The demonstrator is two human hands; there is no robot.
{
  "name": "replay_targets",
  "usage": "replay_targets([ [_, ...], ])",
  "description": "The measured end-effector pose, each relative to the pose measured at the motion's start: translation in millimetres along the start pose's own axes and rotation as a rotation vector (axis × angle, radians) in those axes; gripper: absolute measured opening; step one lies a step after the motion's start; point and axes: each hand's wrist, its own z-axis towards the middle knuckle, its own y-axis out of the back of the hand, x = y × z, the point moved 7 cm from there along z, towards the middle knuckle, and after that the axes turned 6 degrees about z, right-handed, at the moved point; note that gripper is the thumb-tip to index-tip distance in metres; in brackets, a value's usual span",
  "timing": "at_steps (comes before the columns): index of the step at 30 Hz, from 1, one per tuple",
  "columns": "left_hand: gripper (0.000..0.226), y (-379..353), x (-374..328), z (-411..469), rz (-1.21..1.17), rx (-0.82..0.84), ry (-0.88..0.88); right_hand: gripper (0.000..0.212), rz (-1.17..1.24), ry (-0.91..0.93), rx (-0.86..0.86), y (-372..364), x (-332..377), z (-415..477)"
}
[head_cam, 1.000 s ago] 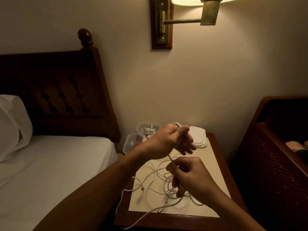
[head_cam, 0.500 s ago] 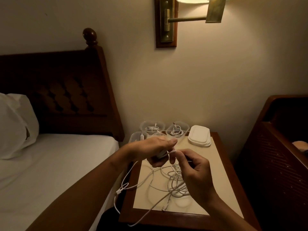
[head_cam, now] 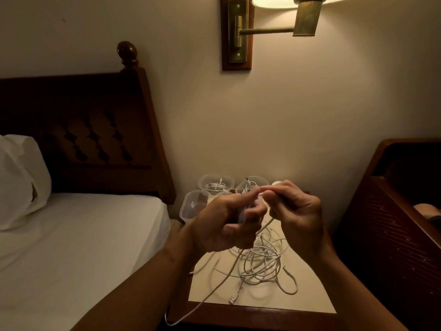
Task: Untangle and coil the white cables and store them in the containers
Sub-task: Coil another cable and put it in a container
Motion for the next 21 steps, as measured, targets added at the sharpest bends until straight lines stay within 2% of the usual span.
replay_targets([
  [3, 0.048, -10, -16, 14, -0.068, -0.023, -0.148, 0.025, 0.239, -0.217, -0.010, 0, -15, -1],
  [5, 0.050, -15, -29, 21, -0.051, -0.045, -0.239, 0.025, 0.367, -0.350, 0.035, -7, -22, -12],
  [8, 0.050, -12, -45, 27, 0.017, -0.207, -0.300, 0.022, 0.400, -0.478, 0.078, -17, -29, -30],
  [12, 0.048, 7, -53, 26, 0.114, -0.465, -0.292, 0.021, 0.114, -0.452, 0.146, -22, -28, -42],
  [15, 0.048, 18, -46, 26, 0.225, -0.535, -0.246, 0.018, -0.111, -0.459, 0.196, -24, -27, -47],
  [18, 0.047, 30, -41, 24, 0.506, -0.586, -0.176, 0.015, -0.363, -0.384, 0.288, -26, -19, -50],
  [21, 0.044, 41, -35, 19, 0.853, -0.651, -0.006, 0.013, -0.513, -0.288, 0.317, -21, -2, -49],
])
